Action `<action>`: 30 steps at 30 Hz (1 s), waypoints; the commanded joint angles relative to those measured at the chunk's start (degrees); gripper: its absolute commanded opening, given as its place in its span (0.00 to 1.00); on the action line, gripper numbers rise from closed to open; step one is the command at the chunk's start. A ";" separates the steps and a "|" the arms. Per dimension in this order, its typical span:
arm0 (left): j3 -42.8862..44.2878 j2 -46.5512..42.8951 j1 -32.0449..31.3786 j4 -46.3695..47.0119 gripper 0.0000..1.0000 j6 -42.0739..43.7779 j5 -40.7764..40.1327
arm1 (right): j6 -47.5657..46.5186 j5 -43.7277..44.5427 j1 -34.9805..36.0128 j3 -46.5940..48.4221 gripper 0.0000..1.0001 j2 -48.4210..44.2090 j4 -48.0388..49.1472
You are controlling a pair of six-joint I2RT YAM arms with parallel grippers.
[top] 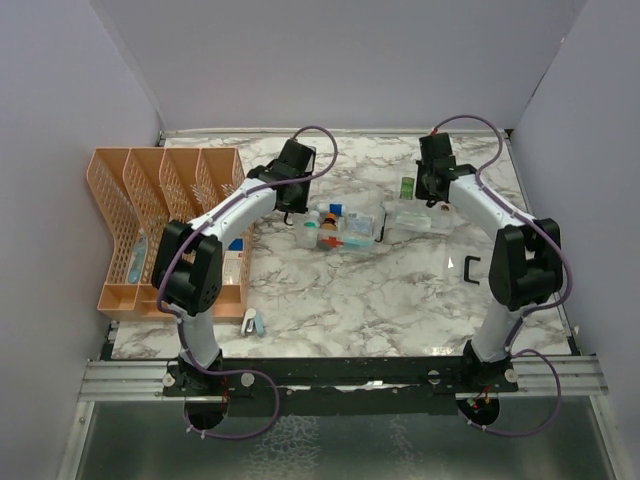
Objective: Organize the medicine kit
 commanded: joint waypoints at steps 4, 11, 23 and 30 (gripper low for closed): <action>-1.15 -2.69 -2.84 -0.71 0.26 6.37 4.28 | 0.90 3.37 -0.69 -2.69 0.03 -8.32 -6.10; -3.11 -4.24 -3.41 0.32 0.31 4.34 3.46 | 0.10 2.87 -0.88 -2.97 0.03 -12.67 -9.78; -0.47 -11.20 -3.43 1.04 0.75 1.66 3.77 | -8.79 -5.58 -0.82 1.90 0.03 -16.97 -11.38; 4.84 -17.38 -3.22 1.80 0.79 1.43 3.71 | -12.41 -17.17 0.15 4.83 0.04 -16.75 -11.07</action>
